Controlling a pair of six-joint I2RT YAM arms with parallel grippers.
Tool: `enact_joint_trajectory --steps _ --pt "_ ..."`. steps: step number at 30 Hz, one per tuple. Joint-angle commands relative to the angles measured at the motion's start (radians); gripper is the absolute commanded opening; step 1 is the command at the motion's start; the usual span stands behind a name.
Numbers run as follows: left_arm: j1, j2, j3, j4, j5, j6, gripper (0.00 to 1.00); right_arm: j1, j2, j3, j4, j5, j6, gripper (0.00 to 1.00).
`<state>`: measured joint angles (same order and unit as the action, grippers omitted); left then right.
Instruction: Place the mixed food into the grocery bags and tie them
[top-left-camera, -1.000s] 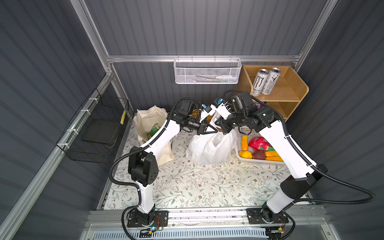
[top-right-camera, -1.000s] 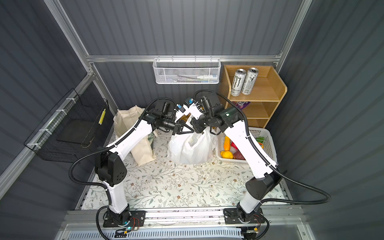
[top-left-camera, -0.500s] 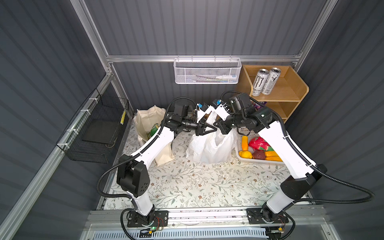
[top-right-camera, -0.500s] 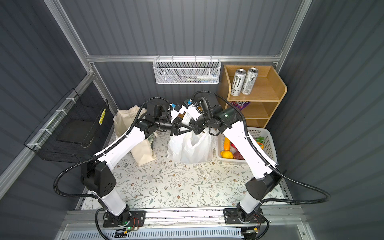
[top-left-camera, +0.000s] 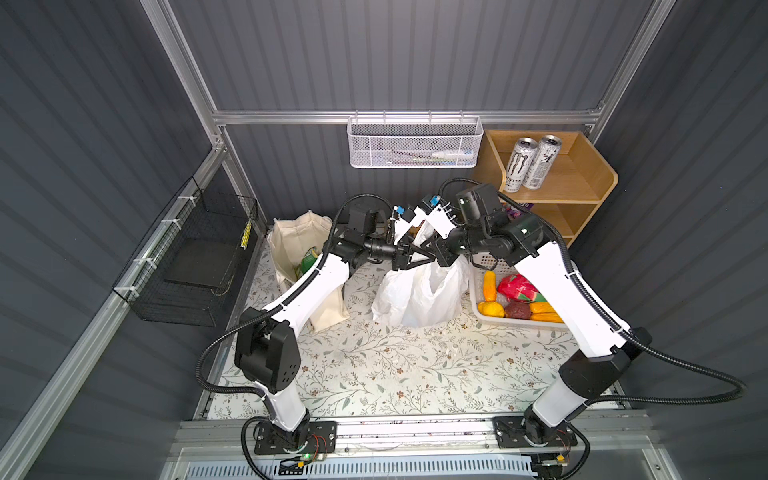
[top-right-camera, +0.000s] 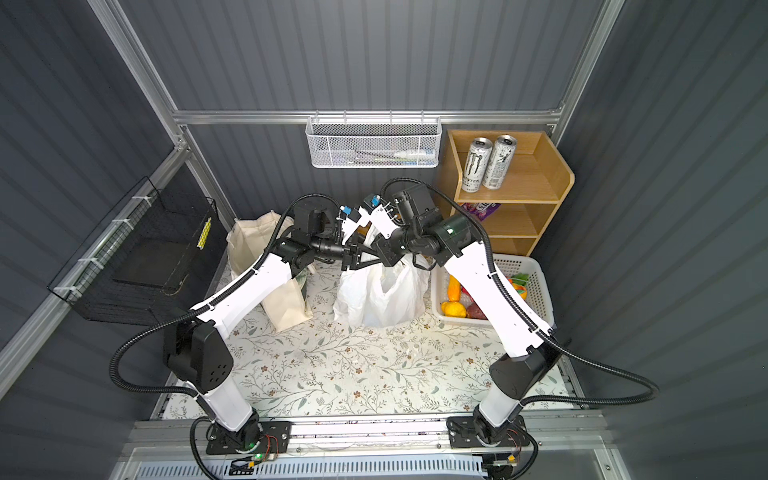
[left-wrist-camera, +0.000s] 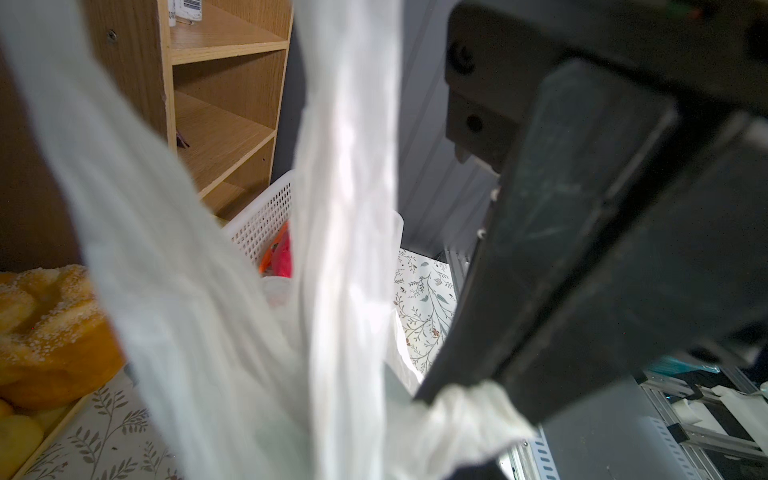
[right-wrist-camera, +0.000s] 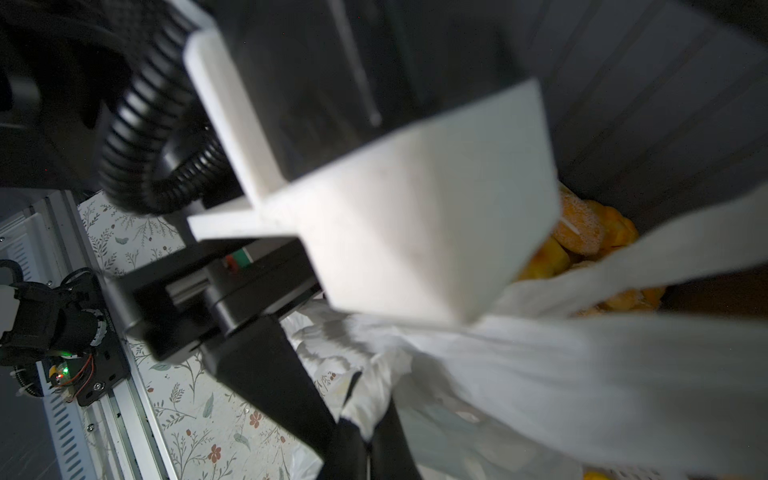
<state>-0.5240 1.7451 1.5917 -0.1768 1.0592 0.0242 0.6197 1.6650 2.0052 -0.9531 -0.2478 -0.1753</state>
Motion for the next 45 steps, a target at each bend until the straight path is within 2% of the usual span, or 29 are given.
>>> enact_joint_trajectory --steps 1,5,8,18,27,28,34,39,40,43,45 --pt "-0.001 0.014 -0.012 0.047 0.027 -0.03 0.37 0.015 0.025 0.023 0.02 -0.047 0.036 0.0" --pt "-0.001 0.009 -0.036 0.107 0.023 -0.067 0.37 0.016 0.03 0.024 0.053 -0.126 0.08 0.0" --pt "-0.001 0.012 -0.045 0.153 0.021 -0.098 0.36 0.02 0.036 0.021 0.068 -0.142 0.102 0.0" --pt "0.001 -0.019 -0.105 0.29 -0.03 -0.155 0.34 0.02 0.003 -0.07 0.12 -0.099 0.135 0.0" --pt "0.001 -0.017 -0.168 0.508 -0.042 -0.306 0.33 0.02 -0.008 -0.094 0.126 -0.099 0.14 0.0" --pt "0.001 -0.018 -0.2 0.534 -0.053 -0.319 0.32 0.021 -0.011 -0.099 0.129 -0.061 0.142 0.0" --pt "0.002 -0.016 -0.242 0.664 -0.085 -0.4 0.17 0.016 -0.038 -0.137 0.152 -0.046 0.153 0.0" --pt "0.004 -0.004 -0.245 0.696 -0.088 -0.43 0.07 0.009 -0.049 -0.148 0.154 -0.042 0.161 0.0" --pt "0.004 -0.003 -0.246 0.697 -0.088 -0.432 0.05 0.005 -0.052 -0.146 0.155 -0.043 0.165 0.02" --pt "0.004 0.001 -0.245 0.696 -0.089 -0.434 0.0 -0.013 -0.057 -0.134 0.156 -0.065 0.188 0.26" --pt "0.004 0.005 -0.242 0.694 -0.085 -0.434 0.0 -0.033 -0.066 -0.119 0.159 -0.107 0.221 0.4"
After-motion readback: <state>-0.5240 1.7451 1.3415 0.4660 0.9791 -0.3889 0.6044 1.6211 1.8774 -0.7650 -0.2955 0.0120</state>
